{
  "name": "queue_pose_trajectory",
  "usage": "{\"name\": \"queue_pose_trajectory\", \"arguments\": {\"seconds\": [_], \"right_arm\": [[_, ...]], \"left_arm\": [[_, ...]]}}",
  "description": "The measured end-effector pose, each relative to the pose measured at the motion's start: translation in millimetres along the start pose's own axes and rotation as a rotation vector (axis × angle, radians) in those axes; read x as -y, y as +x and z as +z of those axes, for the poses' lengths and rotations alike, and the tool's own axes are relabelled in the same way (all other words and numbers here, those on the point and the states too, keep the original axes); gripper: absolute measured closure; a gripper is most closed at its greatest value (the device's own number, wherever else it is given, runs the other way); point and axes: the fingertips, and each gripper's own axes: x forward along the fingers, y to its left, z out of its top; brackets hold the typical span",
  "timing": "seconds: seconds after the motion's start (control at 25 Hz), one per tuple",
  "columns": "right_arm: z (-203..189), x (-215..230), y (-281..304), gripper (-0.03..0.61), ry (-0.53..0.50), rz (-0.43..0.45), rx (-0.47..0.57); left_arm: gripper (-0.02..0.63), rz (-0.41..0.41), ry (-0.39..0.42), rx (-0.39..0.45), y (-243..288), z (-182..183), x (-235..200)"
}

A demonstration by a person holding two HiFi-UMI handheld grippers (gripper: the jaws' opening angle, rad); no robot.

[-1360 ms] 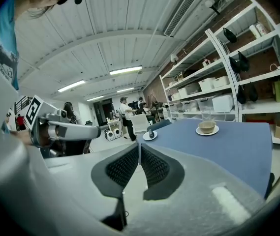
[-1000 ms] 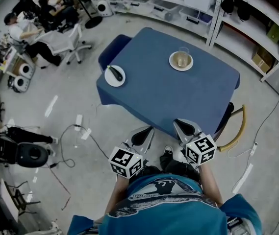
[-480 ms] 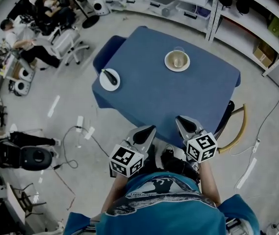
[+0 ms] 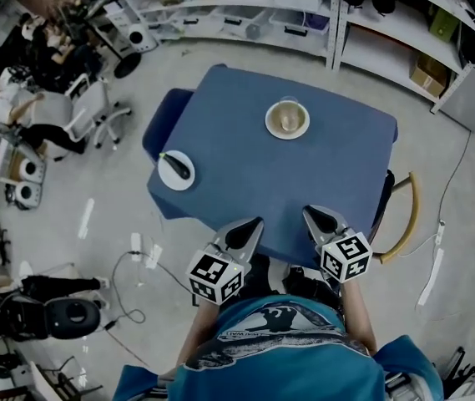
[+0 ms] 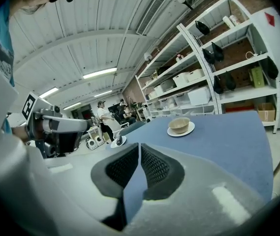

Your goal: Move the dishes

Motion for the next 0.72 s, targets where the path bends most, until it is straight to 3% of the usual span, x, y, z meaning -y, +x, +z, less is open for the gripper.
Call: {"name": "queue_pose_trajectory", "arguments": {"seconds": [0.28,0.72], "right_arm": [[28.1,10.5,44.0,0.541,0.035,-0.137,0.051],[79.9,32.1,105.7,0.505,0.003,-0.325,0.059]], "left_arm": [[0.601,-0.115,0.071,-0.003,18.7,31.6,-57.1],[0.601,-0.306,0.081,-0.039,31.8,55.3,-118.2]]}}
